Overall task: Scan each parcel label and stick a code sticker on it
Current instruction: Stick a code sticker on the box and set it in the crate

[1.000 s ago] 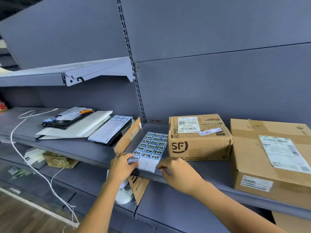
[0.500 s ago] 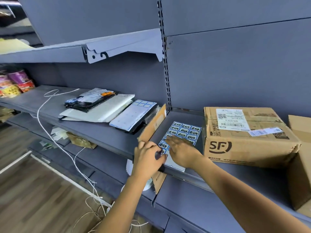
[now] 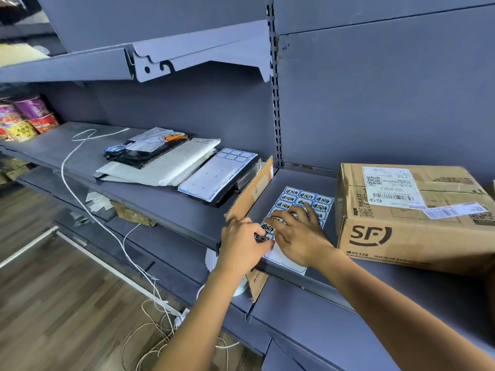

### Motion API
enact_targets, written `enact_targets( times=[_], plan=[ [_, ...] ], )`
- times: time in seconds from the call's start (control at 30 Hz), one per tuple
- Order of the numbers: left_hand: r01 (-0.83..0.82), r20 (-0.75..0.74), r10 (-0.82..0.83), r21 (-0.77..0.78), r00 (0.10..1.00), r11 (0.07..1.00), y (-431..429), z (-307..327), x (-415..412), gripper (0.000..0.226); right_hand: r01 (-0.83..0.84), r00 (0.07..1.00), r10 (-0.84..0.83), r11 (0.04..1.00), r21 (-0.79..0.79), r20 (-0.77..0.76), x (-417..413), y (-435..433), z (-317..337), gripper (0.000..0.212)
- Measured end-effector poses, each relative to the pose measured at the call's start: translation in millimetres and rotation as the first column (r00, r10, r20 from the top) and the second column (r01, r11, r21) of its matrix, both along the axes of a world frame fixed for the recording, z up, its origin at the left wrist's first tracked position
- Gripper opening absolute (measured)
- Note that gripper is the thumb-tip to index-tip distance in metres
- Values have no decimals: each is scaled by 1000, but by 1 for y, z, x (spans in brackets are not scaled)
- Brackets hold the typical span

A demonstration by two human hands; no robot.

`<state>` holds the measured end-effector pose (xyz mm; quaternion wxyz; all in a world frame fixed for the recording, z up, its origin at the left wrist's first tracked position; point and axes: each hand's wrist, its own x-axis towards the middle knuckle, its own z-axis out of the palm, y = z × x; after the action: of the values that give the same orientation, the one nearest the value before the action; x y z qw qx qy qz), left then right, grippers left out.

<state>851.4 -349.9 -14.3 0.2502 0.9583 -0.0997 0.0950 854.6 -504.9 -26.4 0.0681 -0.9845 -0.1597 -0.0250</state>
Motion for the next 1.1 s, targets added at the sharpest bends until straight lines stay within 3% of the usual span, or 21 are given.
enact_targets(
  times=[0.07, 0.27, 0.4, 0.5, 0.77, 0.9, 1.03, 1.1],
  plan=[
    [-9, -17, 9, 11, 1000, 1000, -1, 2, 0, 17, 8, 1000, -8, 1000, 15, -11, 0, 0, 2, 74],
    [17, -92, -19, -18, 996, 1000, -1, 10, -1, 16, -18, 999, 19, 1000, 18, -51, 1, -4, 2, 92],
    [69, -127, -74, -47, 989, 997, 6, 10, 0, 27, -31, 993, 35, 999, 33, -110, 4, -5, 6, 57],
    [82, -133, -92, -78, 987, 994, 8, 9, 0, 36, -49, 983, 54, 998, 34, -173, 4, -7, 9, 57],
    [67, -19, -67, -10, 998, 998, 9, -3, -10, 28, -81, 983, 81, 997, 5, -166, -2, -9, 8, 69],
    [70, 24, -70, 11, 997, 998, 11, -7, -10, 26, -68, 986, 71, 997, 29, -150, -3, -9, 7, 54],
    [75, 81, -78, 34, 994, 997, 13, -10, -10, 23, -64, 986, 71, 997, 51, -152, -4, -9, 8, 66],
    [76, 111, -81, 46, 991, 996, 13, -11, -10, 22, -66, 986, 71, 997, 43, -153, -4, -9, 8, 62]
  ],
)
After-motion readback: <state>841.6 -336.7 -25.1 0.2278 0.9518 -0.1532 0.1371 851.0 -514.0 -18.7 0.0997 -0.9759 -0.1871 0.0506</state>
